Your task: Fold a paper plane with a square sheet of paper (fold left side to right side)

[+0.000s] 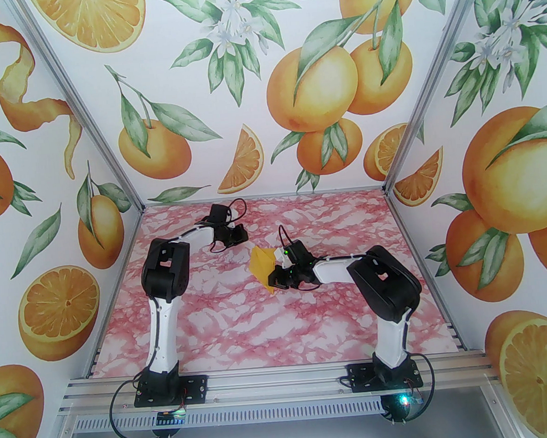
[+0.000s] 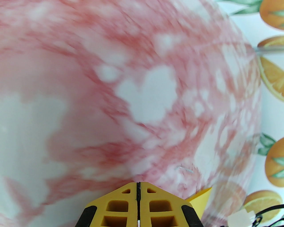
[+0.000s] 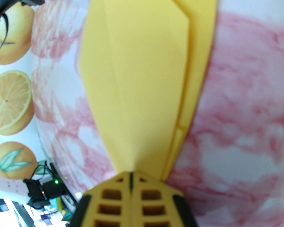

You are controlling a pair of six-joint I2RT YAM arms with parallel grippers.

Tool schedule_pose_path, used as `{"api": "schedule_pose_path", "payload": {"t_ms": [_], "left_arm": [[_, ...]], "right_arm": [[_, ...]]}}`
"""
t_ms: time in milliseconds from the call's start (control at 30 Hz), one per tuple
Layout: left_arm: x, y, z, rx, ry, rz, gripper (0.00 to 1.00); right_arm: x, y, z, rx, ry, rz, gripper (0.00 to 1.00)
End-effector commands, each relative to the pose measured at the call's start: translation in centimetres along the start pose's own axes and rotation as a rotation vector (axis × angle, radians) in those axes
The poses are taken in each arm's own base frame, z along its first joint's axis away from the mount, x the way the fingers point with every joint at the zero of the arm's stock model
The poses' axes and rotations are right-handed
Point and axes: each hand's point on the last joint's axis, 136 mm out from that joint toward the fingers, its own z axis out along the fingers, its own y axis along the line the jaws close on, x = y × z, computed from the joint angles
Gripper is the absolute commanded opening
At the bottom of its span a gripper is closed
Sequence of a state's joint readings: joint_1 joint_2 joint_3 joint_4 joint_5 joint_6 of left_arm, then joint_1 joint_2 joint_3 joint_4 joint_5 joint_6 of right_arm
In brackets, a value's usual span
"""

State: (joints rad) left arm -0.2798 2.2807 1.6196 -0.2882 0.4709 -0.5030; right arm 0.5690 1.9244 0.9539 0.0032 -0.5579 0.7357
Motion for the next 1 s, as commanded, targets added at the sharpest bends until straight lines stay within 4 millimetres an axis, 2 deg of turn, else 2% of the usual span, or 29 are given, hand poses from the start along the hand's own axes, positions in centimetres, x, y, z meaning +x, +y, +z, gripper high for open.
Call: {"api": "schedule_pose_path", "payload": {"t_ms": [0,133,267,533,800,967], "left_arm": [[0.1,-5.6,-3.0,0.117,-0.056,0.035,0.09],[3.2,-7.8,-2.6,0.188,0.000,0.034,0.09],[6.2,-7.8,-1.0,0.186,0.065,0.043,0.07],[9.4,-4.4,1.2,0.108,0.138,0.027,0.04],[10.5,-3.0,1.6,0.054,0.157,0.030,0.01],[11.1,-0.9,2.1,-0.051,0.175,0.004,0.00]], "right_arm": [[5.8,-6.3,0.6,0.221,0.169,0.142,0.00],[5.4,-6.0,0.7,0.218,0.163,0.138,0.00],[5.2,-5.8,0.6,0.217,0.160,0.135,0.00],[3.9,-4.4,0.0,0.200,0.134,0.118,0.00],[1.6,-1.0,-0.9,0.144,0.108,0.086,0.00],[2.4,-2.1,-0.5,0.152,0.127,0.108,0.00]]}}
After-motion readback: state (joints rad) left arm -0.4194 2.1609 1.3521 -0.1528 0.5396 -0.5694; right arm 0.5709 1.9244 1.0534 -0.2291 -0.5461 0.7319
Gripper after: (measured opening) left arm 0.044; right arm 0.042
